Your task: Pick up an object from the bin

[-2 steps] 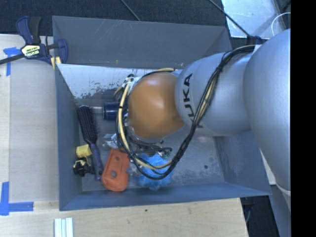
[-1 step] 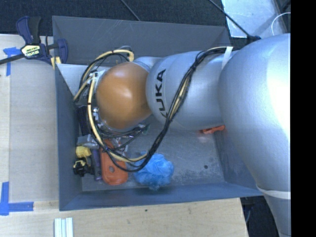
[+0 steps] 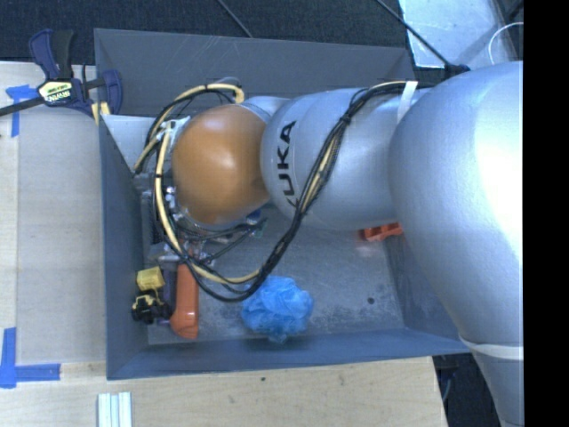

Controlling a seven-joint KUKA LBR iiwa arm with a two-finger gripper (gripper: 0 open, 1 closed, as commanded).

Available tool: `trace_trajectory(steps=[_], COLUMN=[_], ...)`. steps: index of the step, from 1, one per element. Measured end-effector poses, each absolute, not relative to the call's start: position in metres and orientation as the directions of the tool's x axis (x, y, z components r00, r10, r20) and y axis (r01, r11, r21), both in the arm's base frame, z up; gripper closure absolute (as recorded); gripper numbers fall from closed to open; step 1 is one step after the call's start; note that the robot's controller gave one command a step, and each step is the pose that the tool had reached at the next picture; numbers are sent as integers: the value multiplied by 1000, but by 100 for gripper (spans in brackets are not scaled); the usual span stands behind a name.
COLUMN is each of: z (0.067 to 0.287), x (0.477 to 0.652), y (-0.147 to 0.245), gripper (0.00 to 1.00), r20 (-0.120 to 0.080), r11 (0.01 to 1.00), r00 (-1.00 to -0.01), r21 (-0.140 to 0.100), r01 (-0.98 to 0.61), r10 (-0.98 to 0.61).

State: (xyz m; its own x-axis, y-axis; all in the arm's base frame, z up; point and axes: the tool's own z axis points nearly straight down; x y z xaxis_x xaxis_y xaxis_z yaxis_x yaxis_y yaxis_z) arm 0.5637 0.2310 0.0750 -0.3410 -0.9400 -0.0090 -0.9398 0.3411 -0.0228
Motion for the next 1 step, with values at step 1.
trace_trajectory(steps=[1], z=[75], x=[564], y=[232], gripper=[100], r20=[-10], r11=[341], r00=[-341], r21=[-22], r01=[-940], r10=[-940])
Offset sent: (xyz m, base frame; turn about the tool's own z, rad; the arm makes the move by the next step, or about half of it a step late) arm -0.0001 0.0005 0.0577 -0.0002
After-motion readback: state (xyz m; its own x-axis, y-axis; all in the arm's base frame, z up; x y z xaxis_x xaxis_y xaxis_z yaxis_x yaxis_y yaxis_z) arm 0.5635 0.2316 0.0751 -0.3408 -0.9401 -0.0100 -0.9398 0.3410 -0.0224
